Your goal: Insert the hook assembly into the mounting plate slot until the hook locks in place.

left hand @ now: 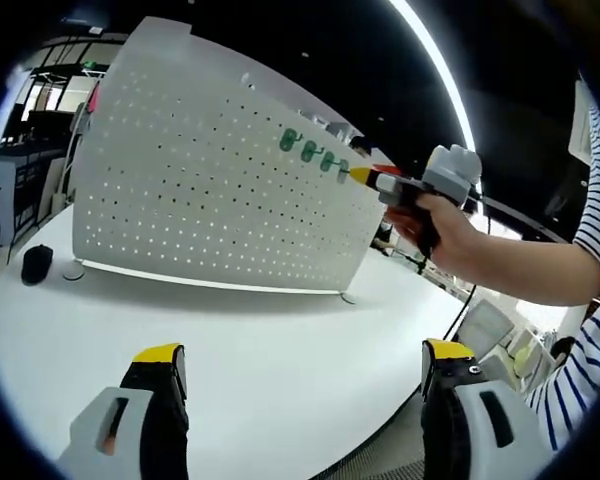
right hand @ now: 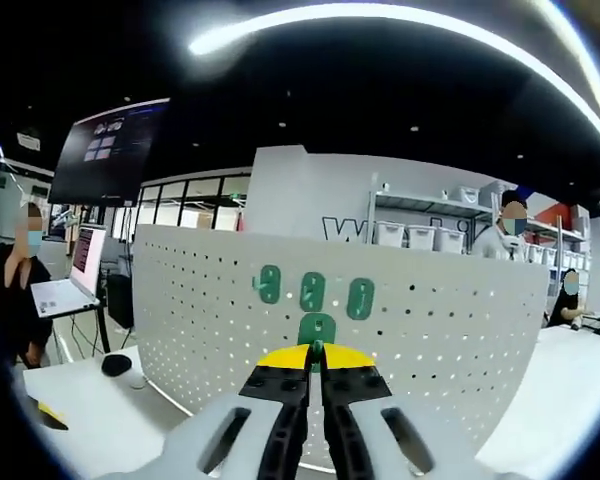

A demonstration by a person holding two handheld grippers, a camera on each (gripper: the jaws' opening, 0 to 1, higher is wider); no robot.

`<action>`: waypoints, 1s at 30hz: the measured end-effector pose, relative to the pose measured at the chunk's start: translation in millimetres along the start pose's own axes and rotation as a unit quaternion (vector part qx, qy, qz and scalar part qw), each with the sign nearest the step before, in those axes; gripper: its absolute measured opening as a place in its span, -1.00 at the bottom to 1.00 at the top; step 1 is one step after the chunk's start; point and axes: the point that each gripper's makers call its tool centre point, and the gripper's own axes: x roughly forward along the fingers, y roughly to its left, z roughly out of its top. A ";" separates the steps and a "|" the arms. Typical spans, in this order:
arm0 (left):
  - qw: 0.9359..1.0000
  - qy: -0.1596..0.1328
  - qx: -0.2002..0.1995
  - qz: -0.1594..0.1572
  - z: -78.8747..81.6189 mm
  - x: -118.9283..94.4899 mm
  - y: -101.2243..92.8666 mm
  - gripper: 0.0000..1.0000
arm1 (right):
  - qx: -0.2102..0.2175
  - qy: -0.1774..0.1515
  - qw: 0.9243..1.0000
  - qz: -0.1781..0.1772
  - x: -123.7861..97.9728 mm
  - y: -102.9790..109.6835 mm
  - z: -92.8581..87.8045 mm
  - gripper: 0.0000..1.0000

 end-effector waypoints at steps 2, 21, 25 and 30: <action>1.000 0.001 -0.001 0.001 -0.3 0.2 0.3 1.00 | 0.003 -0.003 1.000 -0.008 2.6 -6.2 1.4 -1.00; 1.000 0.010 -0.004 0.001 -3.3 2.1 1.0 1.00 | -0.005 -0.020 0.998 -0.051 26.4 -49.7 8.4 -1.00; 1.000 0.010 -0.005 0.001 -3.3 2.3 1.6 1.00 | -0.004 -0.026 0.998 -0.059 32.0 -57.6 10.6 -1.00; 1.000 0.010 -0.007 0.002 -3.1 2.4 2.2 1.00 | -0.010 -0.034 0.997 -0.068 39.1 -67.4 12.9 -1.00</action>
